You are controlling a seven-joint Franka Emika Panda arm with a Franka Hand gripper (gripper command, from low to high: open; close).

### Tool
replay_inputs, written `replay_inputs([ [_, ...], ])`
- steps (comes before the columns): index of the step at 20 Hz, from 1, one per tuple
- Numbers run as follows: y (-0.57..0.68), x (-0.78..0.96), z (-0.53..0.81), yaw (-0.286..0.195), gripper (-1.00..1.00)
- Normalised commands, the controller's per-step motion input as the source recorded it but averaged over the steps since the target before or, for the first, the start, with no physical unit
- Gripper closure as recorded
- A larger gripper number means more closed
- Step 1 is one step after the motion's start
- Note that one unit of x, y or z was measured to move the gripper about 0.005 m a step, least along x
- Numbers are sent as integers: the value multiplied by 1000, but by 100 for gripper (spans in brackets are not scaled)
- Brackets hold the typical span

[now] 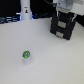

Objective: Open the kcup holder, insert the kcup into the holder, and close the kcup holder

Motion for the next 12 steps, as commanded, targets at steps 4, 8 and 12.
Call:
replay_inputs([
  [4,-13,-354,-379,14,-100],
  [8,-4,-373,-341,22,-100],
  [12,61,-306,-165,-6,100],
])
